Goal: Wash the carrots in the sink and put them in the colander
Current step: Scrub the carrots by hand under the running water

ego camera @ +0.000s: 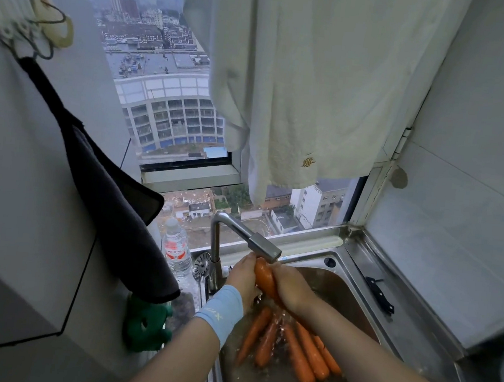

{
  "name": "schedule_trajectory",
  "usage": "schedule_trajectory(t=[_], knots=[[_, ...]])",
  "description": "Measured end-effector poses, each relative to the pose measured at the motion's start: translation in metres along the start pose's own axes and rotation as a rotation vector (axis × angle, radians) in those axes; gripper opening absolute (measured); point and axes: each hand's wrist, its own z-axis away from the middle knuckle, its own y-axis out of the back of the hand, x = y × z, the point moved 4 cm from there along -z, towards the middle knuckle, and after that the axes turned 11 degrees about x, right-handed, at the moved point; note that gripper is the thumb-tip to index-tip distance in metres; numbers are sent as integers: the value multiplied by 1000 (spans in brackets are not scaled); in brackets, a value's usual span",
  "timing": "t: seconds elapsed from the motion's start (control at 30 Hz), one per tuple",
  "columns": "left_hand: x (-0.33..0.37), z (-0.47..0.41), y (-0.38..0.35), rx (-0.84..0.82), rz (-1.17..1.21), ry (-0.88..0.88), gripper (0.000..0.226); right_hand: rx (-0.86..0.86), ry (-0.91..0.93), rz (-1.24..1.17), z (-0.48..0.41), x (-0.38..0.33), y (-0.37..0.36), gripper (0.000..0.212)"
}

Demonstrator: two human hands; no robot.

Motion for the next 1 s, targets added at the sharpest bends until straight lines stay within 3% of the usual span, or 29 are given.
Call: schedule_trajectory(t=[0.1, 0.2, 0.33, 0.53, 0.67, 0.8, 0.9, 1.0], knots=[[-5, 0, 1, -130, 85, 48, 26, 7, -102, -115, -4, 5, 6, 70], [-6, 1, -4, -209, 74, 21, 25, 15, -138, -98, -9, 8, 7, 68], [2, -1, -6, -71, -103, -59, 29, 36, -169, -132, -5, 3, 0, 63], [11, -1, -3, 118, -84, -67, 32, -11, -86, -226, 1, -4, -15, 58], [12, 8, -2, -72, -44, -50, 25, 55, -76, -172, -1, -5, -3, 62], [5, 14, -4, -258, -113, -188, 29, 92, -118, -152, -10, -5, 2, 60], [3, 15, -7, -67, -272, -234, 30, 74, -139, -152, -12, -4, -1, 59], [9, 12, -9, 113, -238, -265, 17, 78, -92, -103, -6, -7, -2, 56]])
